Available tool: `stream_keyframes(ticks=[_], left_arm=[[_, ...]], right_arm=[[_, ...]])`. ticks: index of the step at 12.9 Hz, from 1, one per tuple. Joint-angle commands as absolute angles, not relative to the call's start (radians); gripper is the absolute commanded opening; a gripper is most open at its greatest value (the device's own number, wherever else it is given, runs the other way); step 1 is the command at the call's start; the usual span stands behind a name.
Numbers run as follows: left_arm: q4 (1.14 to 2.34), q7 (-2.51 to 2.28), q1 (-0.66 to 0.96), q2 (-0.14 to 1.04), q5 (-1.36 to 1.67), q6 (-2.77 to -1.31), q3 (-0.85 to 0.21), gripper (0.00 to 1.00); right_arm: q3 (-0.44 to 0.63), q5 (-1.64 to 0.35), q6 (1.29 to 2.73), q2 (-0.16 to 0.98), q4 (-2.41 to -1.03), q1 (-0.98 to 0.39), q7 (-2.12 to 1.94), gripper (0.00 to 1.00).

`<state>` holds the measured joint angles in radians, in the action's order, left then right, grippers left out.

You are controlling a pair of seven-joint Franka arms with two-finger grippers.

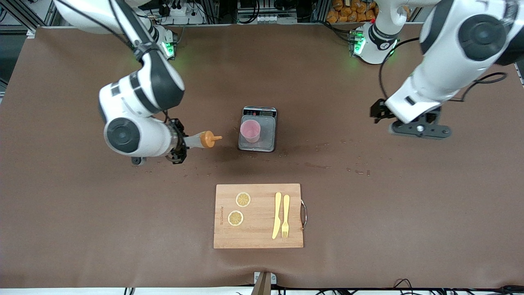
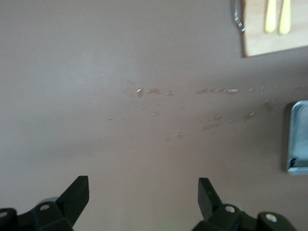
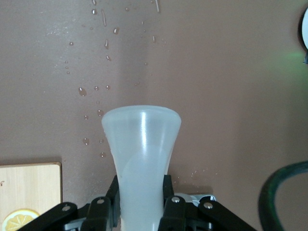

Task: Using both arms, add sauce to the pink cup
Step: 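Lift the bottle with the right gripper and tilt it over the cup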

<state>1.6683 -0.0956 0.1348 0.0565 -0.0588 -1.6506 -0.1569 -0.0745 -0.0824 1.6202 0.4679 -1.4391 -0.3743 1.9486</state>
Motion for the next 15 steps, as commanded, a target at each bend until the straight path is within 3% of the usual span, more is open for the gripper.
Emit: stream_keyframes(ticks=[1, 6, 15], left_arm=[[1.659, -0.011, 0.146, 0.015, -0.052, -1.586, -0.106, 1.0], [1.534, -0.034, 0.106, 0.014, -0.037, -1.467, -0.068, 1.0], [1.503, -0.152, 0.104, 0.006, -0.035, -1.462, -0.06, 1.0]], right_arm=[[-0.066, -0.005, 1.596, 0.416, -1.491, -0.451, 2.084, 0.24], [-0.066, 0.116, 1.511, 0.419, -1.485, -0.578, 2.325, 0.26], [-0.064, 0.245, 1.407, 0.489, -1.438, -0.624, 2.411, 0.3]])
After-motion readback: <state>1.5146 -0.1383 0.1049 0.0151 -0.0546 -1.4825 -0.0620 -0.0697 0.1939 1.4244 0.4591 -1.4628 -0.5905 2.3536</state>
